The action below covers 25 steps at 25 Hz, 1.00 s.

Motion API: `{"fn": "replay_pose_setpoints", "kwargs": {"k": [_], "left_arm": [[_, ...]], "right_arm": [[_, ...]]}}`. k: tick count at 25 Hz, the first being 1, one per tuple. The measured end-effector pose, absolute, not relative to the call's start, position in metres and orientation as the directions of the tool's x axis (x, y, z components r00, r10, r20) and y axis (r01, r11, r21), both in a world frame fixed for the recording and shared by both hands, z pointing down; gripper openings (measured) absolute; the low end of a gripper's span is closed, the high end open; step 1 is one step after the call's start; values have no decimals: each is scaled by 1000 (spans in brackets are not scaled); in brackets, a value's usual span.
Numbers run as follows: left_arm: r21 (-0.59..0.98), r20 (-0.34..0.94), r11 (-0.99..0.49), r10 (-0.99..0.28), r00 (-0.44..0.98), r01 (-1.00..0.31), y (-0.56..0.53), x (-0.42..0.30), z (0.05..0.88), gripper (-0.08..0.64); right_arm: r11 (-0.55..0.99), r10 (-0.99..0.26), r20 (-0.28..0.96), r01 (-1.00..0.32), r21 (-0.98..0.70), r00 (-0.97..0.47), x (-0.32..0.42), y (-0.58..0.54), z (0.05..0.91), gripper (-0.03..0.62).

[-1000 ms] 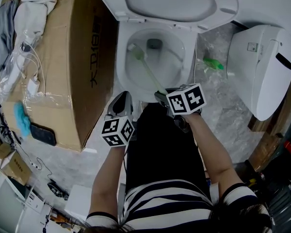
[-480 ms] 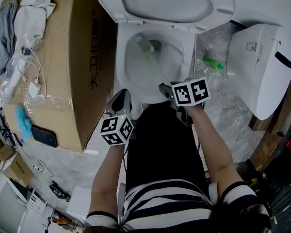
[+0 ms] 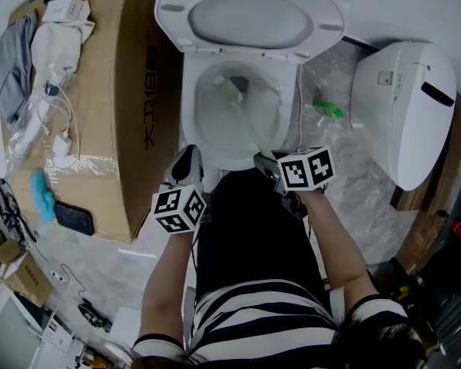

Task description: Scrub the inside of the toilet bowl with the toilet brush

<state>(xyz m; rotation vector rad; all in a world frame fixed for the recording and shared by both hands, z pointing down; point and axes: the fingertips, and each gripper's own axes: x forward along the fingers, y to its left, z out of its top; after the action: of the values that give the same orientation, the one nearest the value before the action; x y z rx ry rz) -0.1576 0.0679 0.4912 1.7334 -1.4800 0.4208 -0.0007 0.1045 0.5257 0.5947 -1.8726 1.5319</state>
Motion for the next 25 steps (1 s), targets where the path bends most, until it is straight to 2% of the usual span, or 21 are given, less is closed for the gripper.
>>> {"fn": "replay_pose_setpoints", "kwargs": {"k": [25], "left_arm": [[384, 579, -58, -763, 289, -921, 88, -146, 361, 0]], "right_arm": [[315, -59, 679, -659, -683, -732, 31, 143, 383, 44]]}}
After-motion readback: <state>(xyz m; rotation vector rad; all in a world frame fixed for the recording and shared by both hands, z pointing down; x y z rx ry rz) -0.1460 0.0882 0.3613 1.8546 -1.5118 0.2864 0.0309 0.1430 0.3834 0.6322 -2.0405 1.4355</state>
